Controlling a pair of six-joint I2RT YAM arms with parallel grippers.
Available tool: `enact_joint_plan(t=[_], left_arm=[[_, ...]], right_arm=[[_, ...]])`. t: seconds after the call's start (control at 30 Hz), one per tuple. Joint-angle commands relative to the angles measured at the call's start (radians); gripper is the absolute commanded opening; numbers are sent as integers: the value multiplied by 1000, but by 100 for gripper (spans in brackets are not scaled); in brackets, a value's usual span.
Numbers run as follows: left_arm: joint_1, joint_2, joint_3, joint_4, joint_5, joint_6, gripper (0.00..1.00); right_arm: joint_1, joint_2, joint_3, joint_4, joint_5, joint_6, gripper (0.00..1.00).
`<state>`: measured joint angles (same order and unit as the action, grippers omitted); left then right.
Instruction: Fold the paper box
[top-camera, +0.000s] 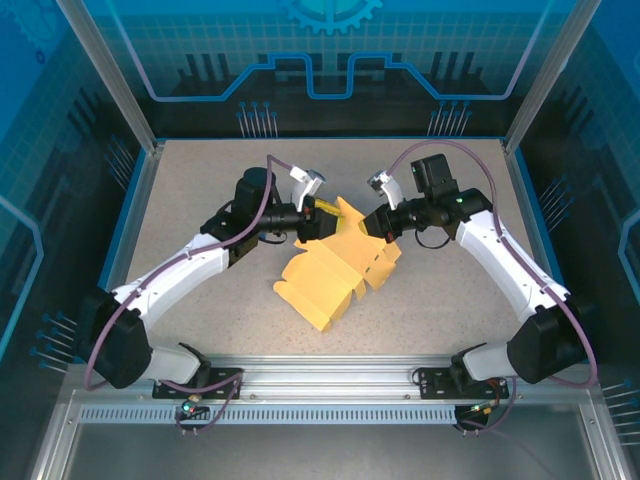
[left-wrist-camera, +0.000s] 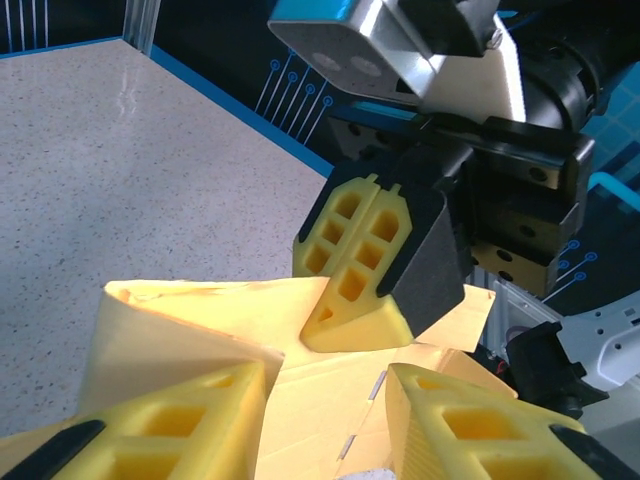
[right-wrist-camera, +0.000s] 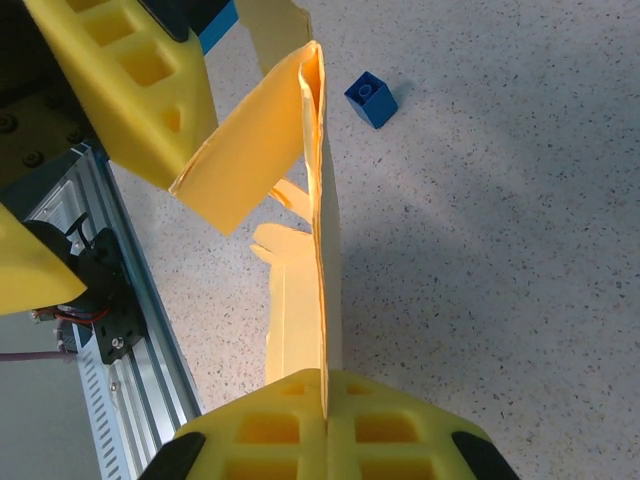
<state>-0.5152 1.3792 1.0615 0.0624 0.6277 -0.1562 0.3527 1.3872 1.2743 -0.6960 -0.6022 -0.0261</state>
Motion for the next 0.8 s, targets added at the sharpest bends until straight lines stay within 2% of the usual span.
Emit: enact_joint_plan(t=[0.0, 0.33, 0.57, 0.7, 0.77], left_arm=[[2, -2, 23, -25, -40, 30, 41], [37, -152, -138, 0, -144, 22, 48], [59, -278, -347, 81, -238, 37, 53], [59, -256, -381, 120, -241, 53, 55], [58, -229, -364, 100, -278, 70, 55]], right_arm=[[2, -7, 12, -13, -3, -17, 0], [-33, -23, 10, -31, -6, -40, 0], [-76, -40, 20, -34, -102, -31, 0], [-80, -38, 24, -33, -124, -26, 0], [-80, -34, 25, -33, -127, -21, 0]])
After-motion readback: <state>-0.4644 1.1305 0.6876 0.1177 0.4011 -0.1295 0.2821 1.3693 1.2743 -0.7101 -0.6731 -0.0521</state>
